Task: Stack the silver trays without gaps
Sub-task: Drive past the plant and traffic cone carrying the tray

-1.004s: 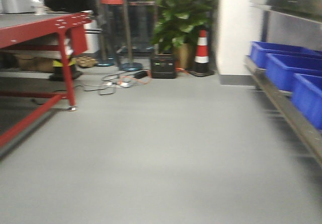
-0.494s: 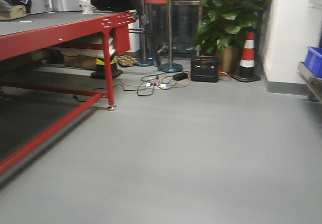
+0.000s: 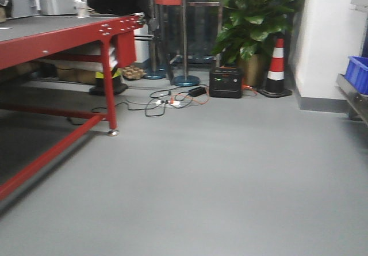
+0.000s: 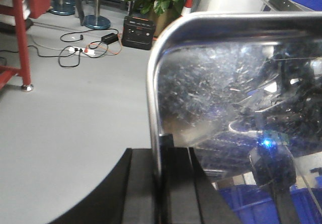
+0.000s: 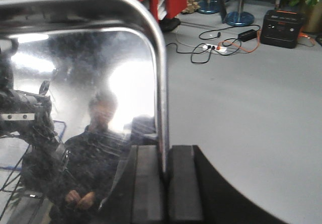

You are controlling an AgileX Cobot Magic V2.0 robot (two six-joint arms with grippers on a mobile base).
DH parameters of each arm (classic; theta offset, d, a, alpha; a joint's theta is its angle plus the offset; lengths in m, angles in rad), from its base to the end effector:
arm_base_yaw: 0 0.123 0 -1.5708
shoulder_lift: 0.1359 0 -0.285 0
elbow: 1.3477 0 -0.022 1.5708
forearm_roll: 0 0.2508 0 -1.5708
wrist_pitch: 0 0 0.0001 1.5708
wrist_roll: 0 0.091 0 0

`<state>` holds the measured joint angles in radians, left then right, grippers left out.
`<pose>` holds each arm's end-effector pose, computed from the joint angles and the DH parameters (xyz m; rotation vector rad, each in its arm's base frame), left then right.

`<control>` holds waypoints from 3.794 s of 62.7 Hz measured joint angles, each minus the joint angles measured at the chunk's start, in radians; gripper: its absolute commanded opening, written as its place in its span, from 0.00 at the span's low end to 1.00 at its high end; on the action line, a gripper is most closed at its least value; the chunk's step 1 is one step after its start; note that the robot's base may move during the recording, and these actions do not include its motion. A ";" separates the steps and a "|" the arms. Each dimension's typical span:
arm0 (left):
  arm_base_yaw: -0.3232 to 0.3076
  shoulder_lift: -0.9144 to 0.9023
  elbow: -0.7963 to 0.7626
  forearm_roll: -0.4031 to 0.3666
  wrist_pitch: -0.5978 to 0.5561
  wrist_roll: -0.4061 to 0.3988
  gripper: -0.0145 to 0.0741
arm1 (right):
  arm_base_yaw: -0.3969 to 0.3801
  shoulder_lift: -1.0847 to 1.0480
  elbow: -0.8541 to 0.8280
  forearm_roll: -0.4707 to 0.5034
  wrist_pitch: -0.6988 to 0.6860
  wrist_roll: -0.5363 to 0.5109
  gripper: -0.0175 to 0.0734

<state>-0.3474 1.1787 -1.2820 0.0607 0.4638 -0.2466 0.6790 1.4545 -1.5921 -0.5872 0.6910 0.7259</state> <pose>0.2429 -0.0853 0.4432 0.1248 1.8536 -0.3515 0.2725 0.1786 0.4538 -0.1743 1.9251 0.2718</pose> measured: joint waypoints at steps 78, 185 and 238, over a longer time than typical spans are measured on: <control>0.000 0.000 0.000 0.000 -0.004 0.000 0.14 | -0.005 0.000 0.000 -0.007 -0.023 0.000 0.11; 0.000 0.000 0.000 0.000 -0.006 0.000 0.14 | -0.005 0.000 0.000 -0.007 -0.023 0.000 0.11; 0.000 0.000 0.000 0.000 -0.006 0.000 0.14 | -0.005 0.000 0.000 -0.007 -0.023 0.000 0.11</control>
<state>-0.3474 1.1787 -1.2820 0.0607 0.4579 -0.2466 0.6736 1.4545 -1.5921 -0.5944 0.6677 0.7259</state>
